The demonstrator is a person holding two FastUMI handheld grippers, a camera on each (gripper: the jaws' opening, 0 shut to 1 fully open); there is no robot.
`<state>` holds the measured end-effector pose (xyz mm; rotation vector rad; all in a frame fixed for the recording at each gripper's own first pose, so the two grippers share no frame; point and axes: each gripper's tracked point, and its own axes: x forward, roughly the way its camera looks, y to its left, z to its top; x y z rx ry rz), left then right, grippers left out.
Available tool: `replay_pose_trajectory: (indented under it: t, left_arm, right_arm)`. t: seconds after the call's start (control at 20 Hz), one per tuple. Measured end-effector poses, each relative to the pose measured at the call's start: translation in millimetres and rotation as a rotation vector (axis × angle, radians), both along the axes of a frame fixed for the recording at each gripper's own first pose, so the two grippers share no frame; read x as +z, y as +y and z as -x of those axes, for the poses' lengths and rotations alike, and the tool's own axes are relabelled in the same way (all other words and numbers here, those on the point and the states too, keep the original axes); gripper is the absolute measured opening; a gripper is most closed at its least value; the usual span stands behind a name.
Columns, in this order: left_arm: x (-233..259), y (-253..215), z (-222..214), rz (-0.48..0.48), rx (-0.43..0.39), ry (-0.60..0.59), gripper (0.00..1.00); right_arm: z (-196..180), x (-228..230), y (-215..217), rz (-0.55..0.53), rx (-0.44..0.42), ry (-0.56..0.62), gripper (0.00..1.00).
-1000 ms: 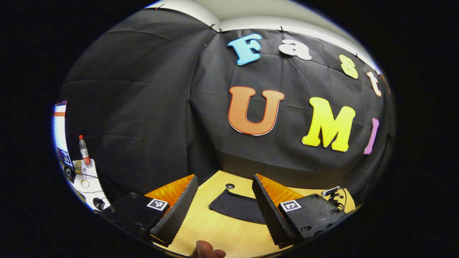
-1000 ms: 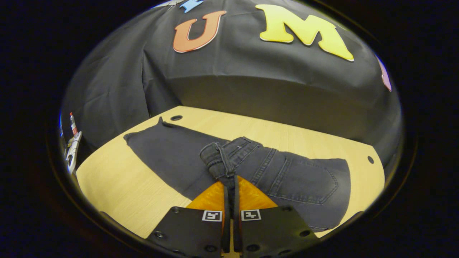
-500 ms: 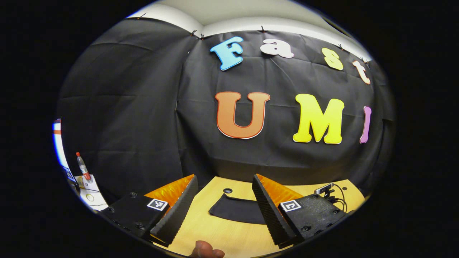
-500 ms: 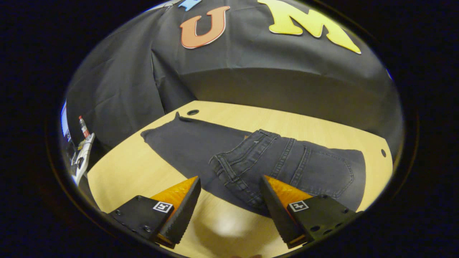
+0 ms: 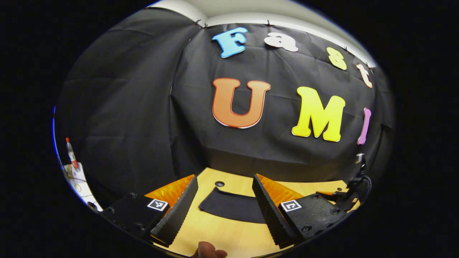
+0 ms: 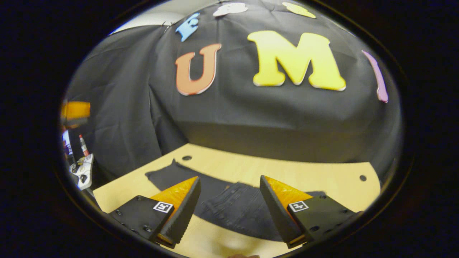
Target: Grasp the waist and the cuffs of the jeans and fold them to make the two legs overlap; first hold the waist and fold one-third of the jeans toward the cuffs, then hold the cuffs and fold the remaining one-third in the same direction to finish folding.
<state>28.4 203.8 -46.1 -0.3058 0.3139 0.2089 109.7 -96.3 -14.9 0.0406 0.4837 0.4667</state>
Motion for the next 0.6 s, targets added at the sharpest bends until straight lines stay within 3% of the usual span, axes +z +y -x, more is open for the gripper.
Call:
replay_pose_trajectory:
  t: [0.15, 0.4, 0.5, 0.6]
  left_arm:
    - [-44.2, -4.0, -20.5, 0.212, 0.019, 0.055, 0.98]
    - [-132.3, 8.8, -41.5, 0.537, 0.125, 0.176, 0.99]
    - [-167.0, 5.4, -48.3, 0.718, 0.150, 0.244, 0.99]
    - [-198.2, 11.7, -55.5, 0.894, 0.226, 0.292, 0.99]
  right_arm:
    - [-25.5, 55.6, -52.8, -0.029, -0.119, -0.123, 0.99]
    - [-36.4, 120.3, -141.5, -0.040, -0.287, -0.205, 0.98]
    - [-36.9, 144.4, -175.3, -0.030, -0.346, -0.254, 1.00]
    - [-34.8, 162.6, -201.7, -0.014, -0.391, -0.288, 1.00]
